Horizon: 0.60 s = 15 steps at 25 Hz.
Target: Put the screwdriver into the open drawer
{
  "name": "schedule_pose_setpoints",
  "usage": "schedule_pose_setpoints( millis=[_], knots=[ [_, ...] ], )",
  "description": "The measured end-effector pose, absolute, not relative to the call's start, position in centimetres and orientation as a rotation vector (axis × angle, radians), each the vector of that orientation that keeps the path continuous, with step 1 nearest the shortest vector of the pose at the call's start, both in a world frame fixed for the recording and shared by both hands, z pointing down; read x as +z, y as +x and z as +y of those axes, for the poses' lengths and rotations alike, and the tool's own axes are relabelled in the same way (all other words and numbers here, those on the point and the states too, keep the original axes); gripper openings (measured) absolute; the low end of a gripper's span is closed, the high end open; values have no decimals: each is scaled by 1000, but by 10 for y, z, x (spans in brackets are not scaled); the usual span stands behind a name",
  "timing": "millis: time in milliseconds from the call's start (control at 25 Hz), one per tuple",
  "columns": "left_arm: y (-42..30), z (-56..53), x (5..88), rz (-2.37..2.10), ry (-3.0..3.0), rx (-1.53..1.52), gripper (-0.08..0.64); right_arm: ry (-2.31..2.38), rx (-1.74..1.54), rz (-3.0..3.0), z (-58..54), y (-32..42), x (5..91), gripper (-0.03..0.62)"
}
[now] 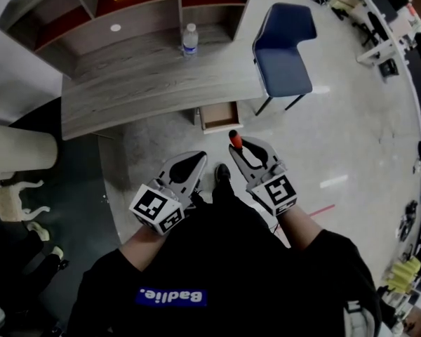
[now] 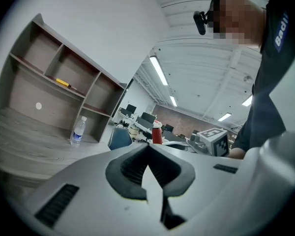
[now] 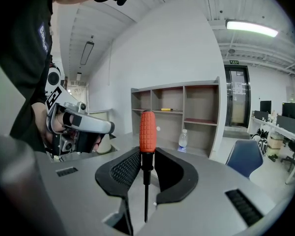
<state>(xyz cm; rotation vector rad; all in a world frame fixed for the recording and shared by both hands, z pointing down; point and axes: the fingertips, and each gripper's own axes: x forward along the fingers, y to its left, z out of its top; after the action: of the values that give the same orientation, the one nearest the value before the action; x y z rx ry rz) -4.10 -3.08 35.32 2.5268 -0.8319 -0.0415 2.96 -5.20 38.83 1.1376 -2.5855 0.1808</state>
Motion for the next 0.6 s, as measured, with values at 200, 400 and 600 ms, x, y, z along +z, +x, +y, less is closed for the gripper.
schedule_pose_setpoints(
  millis=[200,400,600],
  knots=[
    [-25,-55,358,-874,2503,-30,3,1106,231,-2612,-76,43,401,106],
    [-6,-76,359,-910,2486,-27,3,1057,232,-2632,-102,58,407,106],
    [11,-91,358,-948,2474,-39,3,1020,257,-2634,-121,73,419,106]
  ],
)
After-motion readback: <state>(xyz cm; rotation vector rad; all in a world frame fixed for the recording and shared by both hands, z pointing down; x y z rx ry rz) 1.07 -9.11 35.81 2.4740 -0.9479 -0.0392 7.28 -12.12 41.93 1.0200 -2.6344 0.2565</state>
